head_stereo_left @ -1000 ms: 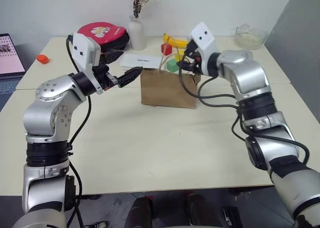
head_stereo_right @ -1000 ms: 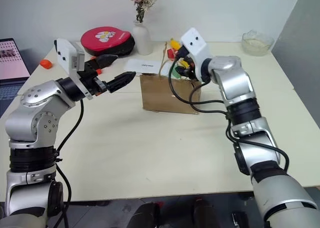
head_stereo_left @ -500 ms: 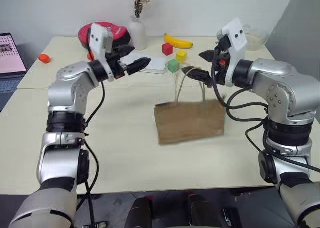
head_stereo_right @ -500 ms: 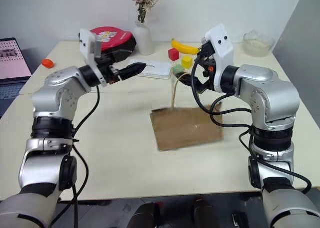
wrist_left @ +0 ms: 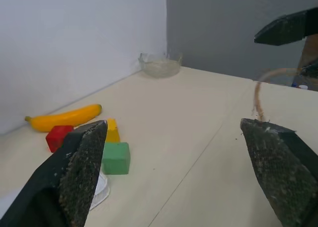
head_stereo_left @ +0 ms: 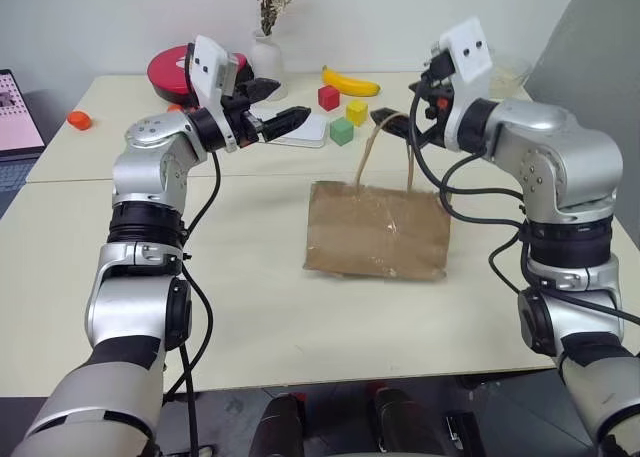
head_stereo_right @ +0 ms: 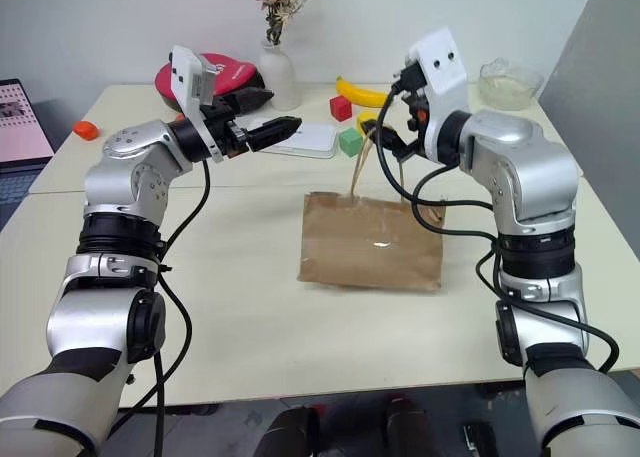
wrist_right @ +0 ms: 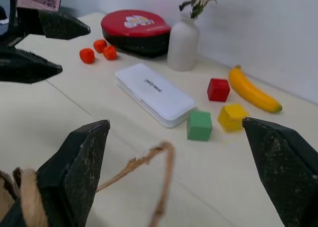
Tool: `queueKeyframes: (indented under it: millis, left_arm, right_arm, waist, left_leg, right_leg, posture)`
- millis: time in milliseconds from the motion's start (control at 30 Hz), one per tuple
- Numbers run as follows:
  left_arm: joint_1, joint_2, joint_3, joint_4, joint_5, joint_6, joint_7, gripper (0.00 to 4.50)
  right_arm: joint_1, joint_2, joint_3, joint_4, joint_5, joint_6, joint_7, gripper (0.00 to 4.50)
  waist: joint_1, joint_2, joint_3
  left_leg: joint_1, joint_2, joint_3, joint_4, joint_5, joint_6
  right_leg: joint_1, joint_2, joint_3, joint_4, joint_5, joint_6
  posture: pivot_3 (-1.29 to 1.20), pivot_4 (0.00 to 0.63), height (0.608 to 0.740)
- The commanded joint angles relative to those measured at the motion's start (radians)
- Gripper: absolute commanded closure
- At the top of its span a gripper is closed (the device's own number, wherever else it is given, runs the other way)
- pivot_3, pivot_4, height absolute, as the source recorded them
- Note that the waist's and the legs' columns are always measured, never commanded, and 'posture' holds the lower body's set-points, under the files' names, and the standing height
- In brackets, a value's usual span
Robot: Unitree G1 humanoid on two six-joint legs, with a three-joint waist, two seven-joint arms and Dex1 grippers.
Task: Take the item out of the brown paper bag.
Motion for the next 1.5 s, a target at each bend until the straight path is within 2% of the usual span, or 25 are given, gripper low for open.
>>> queueKeyframes:
  millis: [33,167,333,467,633,1000,1500]
  left_arm:
    - [0.016,0.034,0.044,-0.088,-0.017,0.011,0.015,0.0]
    - [0.051,0.078,0.088,-0.158,-0.036,0.047,0.033,0.0]
    - [0.105,0.122,0.135,-0.254,-0.057,0.094,0.072,0.0]
    - [0.156,0.121,0.153,-0.361,-0.085,0.148,0.102,0.0]
    - [0.206,0.145,0.183,-0.445,-0.113,0.202,0.137,0.0]
    - [0.264,0.162,0.204,-0.538,-0.146,0.249,0.183,0.0]
    - [0.25,0.154,0.19,-0.527,-0.149,0.237,0.185,0.0]
  right_arm:
    - [-0.077,0.015,0.006,0.057,-0.004,-0.086,0.015,0.03]
    - [-0.174,0.06,0.032,0.233,-0.033,-0.217,0.018,0.03]
    - [-0.312,0.144,0.033,0.581,-0.098,-0.472,-0.016,0.03]
    - [-0.416,0.228,0.002,0.905,-0.151,-0.676,-0.163,0.03]
    - [-0.49,0.28,-0.022,1.123,-0.175,-0.823,-0.237,0.03]
    - [-0.516,0.312,-0.041,1.215,-0.211,-0.887,-0.261,0.03]
    - [-0.541,0.322,-0.068,1.234,-0.232,-0.894,-0.353,0.03]
  waist:
    - [0.001,0.0,0.0]
    - [0.0,0.0,0.0]
    - [-0.003,0.001,0.0]
    - [-0.002,0.001,0.0]
    - [0.0,0.001,0.0]
    - [-0.001,0.001,0.001]
    - [-0.001,0.001,0.001]
  left_leg:
    - [0.0,0.0,0.0,0.0,0.0,0.0]
    - [0.0,0.001,0.0,0.0,0.0,0.0]
    - [0.0,0.001,0.0,0.0,0.0,0.0]
    - [0.0,0.001,-0.001,0.0,0.0,-0.001]
    - [0.0,0.001,0.0,0.0,0.001,-0.002]
    - [0.0,0.001,-0.001,-0.001,0.002,-0.003]
    - [0.0,0.001,-0.001,-0.001,0.002,-0.003]
  right_leg:
    - [0.0,0.0,0.0,0.0,0.0,0.0]
    - [0.0,0.0,0.0,0.0,0.0,0.0]
    - [-0.001,0.0,-0.001,0.001,0.0,0.0]
    - [-0.001,-0.001,-0.001,0.001,0.0,0.0]
    - [-0.001,-0.002,-0.001,0.001,0.0,0.0]
    - [-0.001,-0.001,-0.001,0.003,0.0,0.0]
    - [-0.002,-0.001,-0.001,0.005,0.0,0.0]
  posture:
    - [0.0,0.15,0.74]
    - [0.0,0.15,0.74]
    - [0.0,0.15,0.74]
    - [0.0,0.15,0.74]
    - [0.0,0.15,0.74]
    - [0.0,0.15,0.74]
    - [0.0,0.15,0.74]
